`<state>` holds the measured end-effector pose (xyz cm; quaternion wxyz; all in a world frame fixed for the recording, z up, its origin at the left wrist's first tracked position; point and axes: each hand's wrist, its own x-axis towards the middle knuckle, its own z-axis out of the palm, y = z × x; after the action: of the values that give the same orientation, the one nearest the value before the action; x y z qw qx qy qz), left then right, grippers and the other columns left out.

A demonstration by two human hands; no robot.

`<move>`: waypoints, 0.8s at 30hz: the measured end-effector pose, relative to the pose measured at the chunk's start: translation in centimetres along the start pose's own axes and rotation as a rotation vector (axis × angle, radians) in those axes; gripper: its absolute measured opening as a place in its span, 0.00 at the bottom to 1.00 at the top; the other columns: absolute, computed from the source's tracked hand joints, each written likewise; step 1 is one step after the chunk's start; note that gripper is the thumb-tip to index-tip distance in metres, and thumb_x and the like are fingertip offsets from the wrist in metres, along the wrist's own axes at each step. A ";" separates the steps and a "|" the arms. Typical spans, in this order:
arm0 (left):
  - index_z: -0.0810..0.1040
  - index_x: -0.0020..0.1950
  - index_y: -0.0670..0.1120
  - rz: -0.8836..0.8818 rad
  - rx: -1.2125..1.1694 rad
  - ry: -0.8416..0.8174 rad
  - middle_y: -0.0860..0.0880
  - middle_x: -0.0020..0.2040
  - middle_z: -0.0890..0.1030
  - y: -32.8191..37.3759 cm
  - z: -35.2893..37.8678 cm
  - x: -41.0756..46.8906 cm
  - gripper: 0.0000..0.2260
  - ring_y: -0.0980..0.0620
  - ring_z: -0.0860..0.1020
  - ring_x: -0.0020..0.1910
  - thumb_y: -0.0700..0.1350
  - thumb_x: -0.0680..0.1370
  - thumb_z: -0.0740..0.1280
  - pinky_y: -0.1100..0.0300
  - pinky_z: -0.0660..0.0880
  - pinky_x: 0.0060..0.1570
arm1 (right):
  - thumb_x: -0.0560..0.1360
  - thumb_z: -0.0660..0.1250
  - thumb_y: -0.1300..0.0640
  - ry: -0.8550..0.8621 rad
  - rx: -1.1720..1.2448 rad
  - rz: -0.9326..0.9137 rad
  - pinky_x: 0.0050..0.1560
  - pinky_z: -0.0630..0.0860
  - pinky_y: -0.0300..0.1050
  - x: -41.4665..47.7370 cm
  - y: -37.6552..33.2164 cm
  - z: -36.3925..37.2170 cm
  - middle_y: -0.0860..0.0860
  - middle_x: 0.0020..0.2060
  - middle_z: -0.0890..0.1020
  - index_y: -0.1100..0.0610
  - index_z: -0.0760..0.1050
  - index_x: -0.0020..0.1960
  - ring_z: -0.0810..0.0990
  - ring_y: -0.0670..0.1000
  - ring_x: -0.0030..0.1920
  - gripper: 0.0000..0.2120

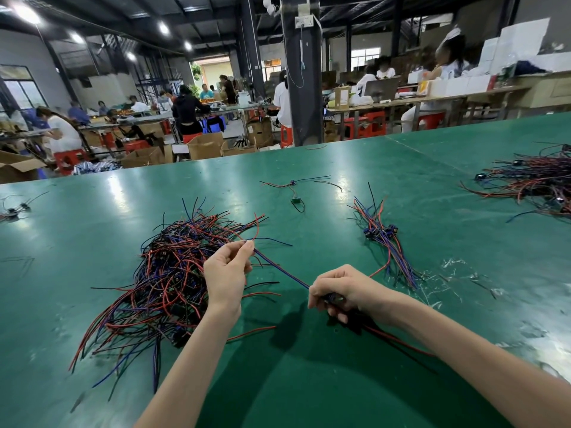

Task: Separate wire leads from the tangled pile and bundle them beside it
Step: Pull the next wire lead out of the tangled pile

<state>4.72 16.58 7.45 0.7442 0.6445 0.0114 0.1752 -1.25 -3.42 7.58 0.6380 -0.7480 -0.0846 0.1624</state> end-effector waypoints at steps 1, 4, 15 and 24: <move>0.80 0.40 0.46 -0.007 -0.007 -0.007 0.57 0.27 0.78 0.0 0.1 -0.1 0.05 0.62 0.71 0.26 0.40 0.75 0.70 0.69 0.72 0.31 | 0.74 0.64 0.62 0.002 0.008 -0.007 0.22 0.68 0.37 0.0 0.0 0.0 0.52 0.27 0.74 0.61 0.81 0.36 0.69 0.47 0.26 0.11; 0.80 0.42 0.45 -0.031 -0.047 -0.030 0.56 0.30 0.80 0.1 0.3 -0.4 0.03 0.61 0.72 0.27 0.42 0.76 0.70 0.69 0.73 0.31 | 0.74 0.64 0.63 0.047 0.049 -0.021 0.24 0.69 0.38 0.2 0.0 -0.1 0.51 0.26 0.71 0.62 0.82 0.37 0.68 0.47 0.26 0.11; 0.80 0.42 0.44 -0.192 0.121 -0.602 0.50 0.34 0.83 -0.9 4.2 -6.0 0.04 0.60 0.74 0.27 0.40 0.76 0.68 0.68 0.71 0.29 | 0.76 0.64 0.61 0.289 0.345 -0.073 0.26 0.65 0.34 1.0 -0.7 -1.1 0.49 0.29 0.72 0.62 0.83 0.46 0.67 0.45 0.27 0.09; 0.81 0.42 0.41 -0.181 0.119 -0.510 0.47 0.35 0.83 -1.2 4.3 -6.8 0.05 0.56 0.71 0.27 0.42 0.74 0.71 0.66 0.69 0.30 | 0.74 0.68 0.58 0.283 0.425 -0.097 0.28 0.73 0.35 1.3 -0.4 -0.7 0.52 0.30 0.74 0.65 0.80 0.45 0.73 0.44 0.26 0.09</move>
<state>-0.32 10.43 5.65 0.6966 0.7066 -0.1084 -0.0610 0.25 -3.61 7.85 0.7932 -0.6077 0.0057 0.0394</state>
